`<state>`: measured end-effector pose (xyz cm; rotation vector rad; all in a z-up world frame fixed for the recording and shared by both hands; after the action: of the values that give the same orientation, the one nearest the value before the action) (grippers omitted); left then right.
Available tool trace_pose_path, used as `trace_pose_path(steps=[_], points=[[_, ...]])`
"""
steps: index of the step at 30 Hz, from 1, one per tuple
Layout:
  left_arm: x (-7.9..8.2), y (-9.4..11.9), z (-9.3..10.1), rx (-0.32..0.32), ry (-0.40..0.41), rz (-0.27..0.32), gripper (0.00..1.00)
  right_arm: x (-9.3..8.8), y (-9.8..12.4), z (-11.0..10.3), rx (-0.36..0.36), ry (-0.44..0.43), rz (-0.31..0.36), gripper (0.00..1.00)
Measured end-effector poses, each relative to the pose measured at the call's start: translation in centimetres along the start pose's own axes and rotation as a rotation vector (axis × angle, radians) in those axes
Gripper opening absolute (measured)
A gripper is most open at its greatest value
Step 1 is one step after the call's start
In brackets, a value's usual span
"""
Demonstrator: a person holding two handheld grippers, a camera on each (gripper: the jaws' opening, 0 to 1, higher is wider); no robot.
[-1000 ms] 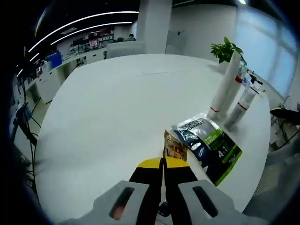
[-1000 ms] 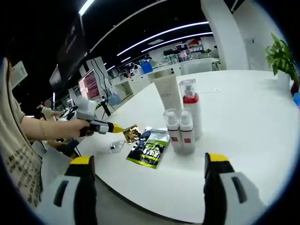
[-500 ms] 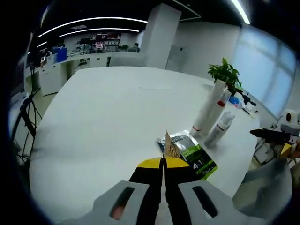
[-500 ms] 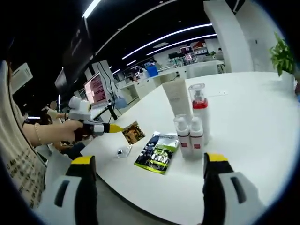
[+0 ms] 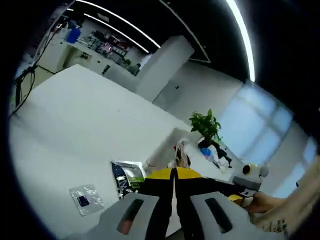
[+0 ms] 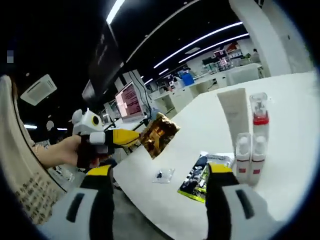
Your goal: Arrange the skincare products in the storage area until every visible bottle or jar stands upright without overlapping.
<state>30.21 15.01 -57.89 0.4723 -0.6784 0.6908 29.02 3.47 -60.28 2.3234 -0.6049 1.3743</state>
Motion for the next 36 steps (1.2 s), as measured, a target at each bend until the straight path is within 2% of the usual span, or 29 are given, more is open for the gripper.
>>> trace_pose_path(steps=[6,9,12,13,17,26,33,36], points=[[0.2,1.0,2.0,-0.057,0.021,0.032,0.0,2.9,-0.4,-0.4,0.04,-0.11,0.137,0.56],[0.2,1.2,2.7,-0.081,0.035,0.047,0.0,3.9,-0.3,-1.1,0.093,-0.169,0.195,0.35],[0.0,1.4,3.6,-0.098,0.049,0.051,0.0,4.5,-0.3,-2.6,0.189,-0.208,0.226,0.04],[-0.1,1.5,3.6,-0.086,0.047,0.051,0.0,5.1,-0.1,-3.2,0.222,-0.231,0.262,0.03],[0.0,2.3,4.4,-0.118,0.05,0.063,0.0,5.3,0.3,-4.3,0.24,-0.225,0.257,0.01],[-0.3,3.0,4.1,-0.123,0.028,0.048,0.0,4.8,-0.1,-4.8,0.274,-0.301,0.221,0.01],[-0.8,3.5,3.5,-0.112,0.033,0.029,0.01,4.3,-1.4,-5.3,0.3,-0.315,0.181,0.01],[-0.8,3.8,3.1,-0.107,0.051,0.039,0.0,3.9,-2.3,-5.5,0.316,-0.327,0.153,0.01]])
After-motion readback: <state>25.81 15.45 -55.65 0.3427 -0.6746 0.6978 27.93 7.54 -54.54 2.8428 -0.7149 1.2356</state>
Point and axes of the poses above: the point that each gripper's makers call its tool centre point, and the gripper's own axes: y roughly backward along the fingers, z roughly to its right, x roughly out of its top, the point moved 3 cm from there along y, roughly backward along the fingers, and after that the axes turned 5 degrees about x, right-handed, at the moved point
